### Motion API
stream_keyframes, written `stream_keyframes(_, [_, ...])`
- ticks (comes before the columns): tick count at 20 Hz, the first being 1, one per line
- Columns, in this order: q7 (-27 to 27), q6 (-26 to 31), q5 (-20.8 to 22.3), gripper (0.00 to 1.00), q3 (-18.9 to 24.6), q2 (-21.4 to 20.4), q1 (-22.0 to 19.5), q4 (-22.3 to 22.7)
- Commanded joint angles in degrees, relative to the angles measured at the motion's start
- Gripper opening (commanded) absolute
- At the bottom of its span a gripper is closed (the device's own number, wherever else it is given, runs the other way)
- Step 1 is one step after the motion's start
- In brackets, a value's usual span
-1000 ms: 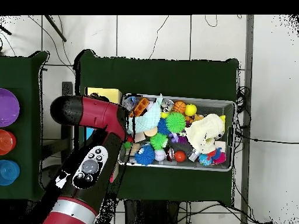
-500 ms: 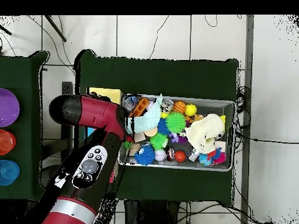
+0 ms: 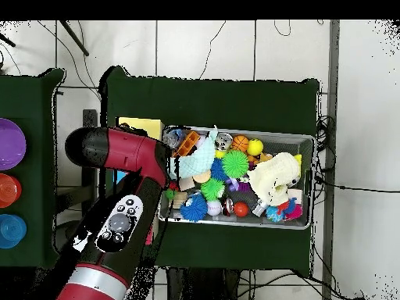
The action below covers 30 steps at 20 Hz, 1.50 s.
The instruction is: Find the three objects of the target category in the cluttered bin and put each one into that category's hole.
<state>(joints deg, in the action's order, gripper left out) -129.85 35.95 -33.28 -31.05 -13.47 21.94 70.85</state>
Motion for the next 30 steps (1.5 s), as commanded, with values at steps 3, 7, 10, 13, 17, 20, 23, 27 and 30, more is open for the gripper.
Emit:
stream_keyframes(3, [-11.4, 0.3, 0.2, 1.00, 5.2, 1.8, -2.3, 4.2])
stream_keyframes(7, [-11.5, 2.1, 0.4, 1.00, 4.6, 1.4, -2.2, 3.5])
stream_keyframes(10, [-10.9, 3.2, 1.0, 1.00, 4.3, 1.4, -2.3, 2.8])
stream_keyframes(13, [-10.4, 0.7, 1.1, 0.00, 4.2, 0.9, -2.1, 3.1])
stream_keyframes(17, [-9.9, 2.1, 2.3, 0.00, 1.9, 0.3, -1.7, 0.8])
stream_keyframes(20, [-9.6, 5.4, 2.6, 0.00, 0.8, -0.2, -2.4, -1.9])
stream_keyframes(23, [-8.6, 7.4, 2.7, 0.00, 0.5, -0.2, -3.4, -4.2])
stream_keyframes(27, [-7.4, 6.0, 3.1, 0.00, 0.5, 0.1, -4.5, -5.2])
stream_keyframes(30, [-6.7, 4.9, 3.2, 0.00, 1.5, -0.1, -5.1, -4.5])
